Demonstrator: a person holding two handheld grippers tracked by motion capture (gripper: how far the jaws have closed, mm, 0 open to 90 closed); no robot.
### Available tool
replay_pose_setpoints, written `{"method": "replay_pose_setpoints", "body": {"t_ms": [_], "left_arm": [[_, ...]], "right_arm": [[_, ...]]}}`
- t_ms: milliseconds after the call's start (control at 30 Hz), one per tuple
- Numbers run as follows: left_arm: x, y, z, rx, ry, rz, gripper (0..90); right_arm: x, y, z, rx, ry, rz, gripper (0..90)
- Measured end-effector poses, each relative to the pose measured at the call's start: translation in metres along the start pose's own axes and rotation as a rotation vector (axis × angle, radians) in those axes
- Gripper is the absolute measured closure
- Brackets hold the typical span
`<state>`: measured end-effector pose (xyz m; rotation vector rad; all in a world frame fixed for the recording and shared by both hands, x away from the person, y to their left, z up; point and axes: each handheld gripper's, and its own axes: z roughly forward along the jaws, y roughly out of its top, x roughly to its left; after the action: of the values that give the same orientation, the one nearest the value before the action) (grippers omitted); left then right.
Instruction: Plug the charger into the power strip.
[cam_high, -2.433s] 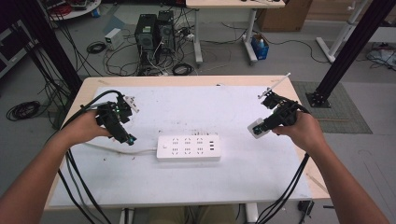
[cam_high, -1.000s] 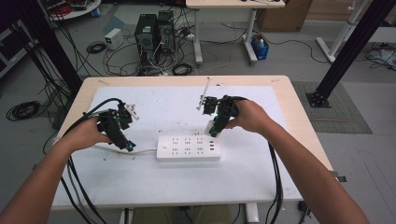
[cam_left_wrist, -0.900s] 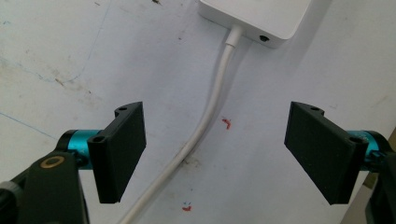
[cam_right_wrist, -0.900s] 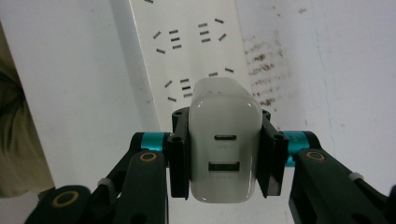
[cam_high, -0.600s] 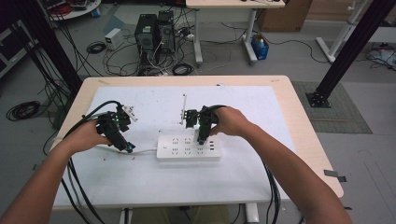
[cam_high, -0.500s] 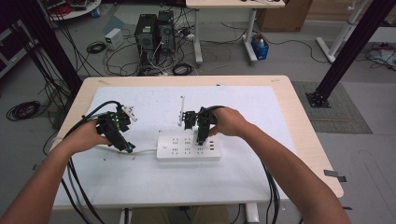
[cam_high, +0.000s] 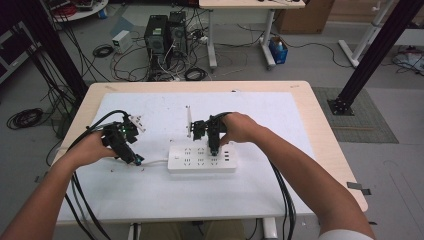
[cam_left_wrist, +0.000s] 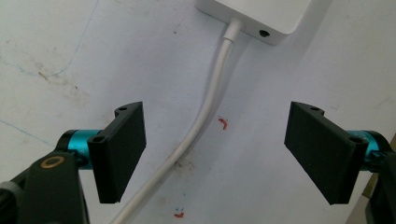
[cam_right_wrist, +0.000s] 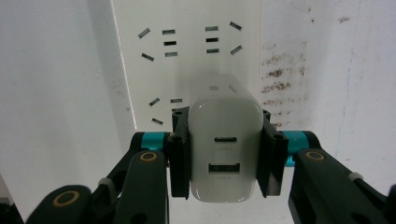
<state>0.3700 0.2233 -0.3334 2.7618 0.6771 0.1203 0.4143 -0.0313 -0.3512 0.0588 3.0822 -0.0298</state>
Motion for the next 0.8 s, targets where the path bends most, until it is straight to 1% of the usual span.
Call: {"method": "replay_pose_setpoints", "body": {"t_ms": [33,100,133,167,200,267,300,333,367,433,467,500,533,600,633,667,733,767,800], "left_arm": [[0.001,0.0,0.0,0.004,0.001,0.013,20.8],[0.002,-0.001,0.0,0.0,0.001,0.013,20.8],[0.002,-0.001,0.001,-0.008,0.0,0.001,20.8],[0.002,-0.001,0.001,-0.008,0.0,0.001,20.8],[0.003,-0.002,0.002,-0.001,-0.001,-0.004,20.8],[0.003,-0.002,0.002,-0.007,-0.001,-0.01,20.8],[0.004,-0.002,0.002,-0.01,-0.003,-0.007,20.8],[0.004,-0.002,0.003,-0.013,-0.003,-0.006,20.8],[0.004,-0.002,0.002,-0.008,-0.005,0.002,20.8],[0.004,-0.002,0.003,-0.004,-0.007,-0.001,20.8],[0.004,-0.003,0.003,-0.004,-0.008,-0.001,20.8],[0.004,-0.005,0.003,-0.015,-0.008,-0.012,20.8],[0.005,-0.005,0.003,-0.009,-0.006,-0.01,20.8],[0.005,-0.006,0.003,-0.009,-0.005,-0.011,20.8],[0.005,-0.007,0.004,-0.019,-0.006,-0.024,20.8],[0.005,-0.008,0.005,-0.02,-0.004,-0.025,20.8],[0.006,-0.008,0.006,-0.022,-0.007,-0.033,20.8],[0.006,-0.008,0.007,-0.032,-0.005,-0.046,20.8],[0.006,-0.008,0.007,-0.037,-0.004,-0.047,20.8]], "right_arm": [[0.003,0.004,0.007,0.043,-0.017,-0.034,62.9],[0.002,0.004,0.007,0.035,-0.015,-0.031,62.9],[0.001,0.004,0.007,0.028,-0.009,-0.029,62.9],[0.001,0.003,0.007,0.025,-0.011,-0.018,62.9],[0.0,0.003,0.008,0.024,-0.007,-0.03,62.9],[0.001,0.004,0.007,0.032,-0.012,-0.022,62.9],[0.006,0.006,0.008,0.038,-0.04,-0.036,63.0],[0.006,0.006,0.008,0.038,-0.04,-0.036,63.0],[0.016,0.009,0.008,0.058,-0.094,-0.06,63.0],[0.015,0.008,0.009,0.048,-0.092,-0.059,63.0],[0.013,0.008,0.009,0.044,-0.081,-0.051,63.0],[0.009,0.007,0.009,0.036,-0.056,-0.037,63.1],[0.006,0.006,0.008,0.027,-0.037,-0.023,63.1],[0.005,0.006,0.009,0.021,-0.032,-0.02,63.1],[0.009,0.008,0.009,0.036,-0.059,-0.025,63.1],[0.013,0.009,0.01,0.045,-0.082,-0.045,63.1],[0.013,0.009,0.01,0.053,-0.083,-0.05,63.1],[0.013,0.009,0.01,0.049,-0.082,-0.05,63.1],[0.012,0.009,0.01,0.048,-0.076,-0.051,63.1]]}}
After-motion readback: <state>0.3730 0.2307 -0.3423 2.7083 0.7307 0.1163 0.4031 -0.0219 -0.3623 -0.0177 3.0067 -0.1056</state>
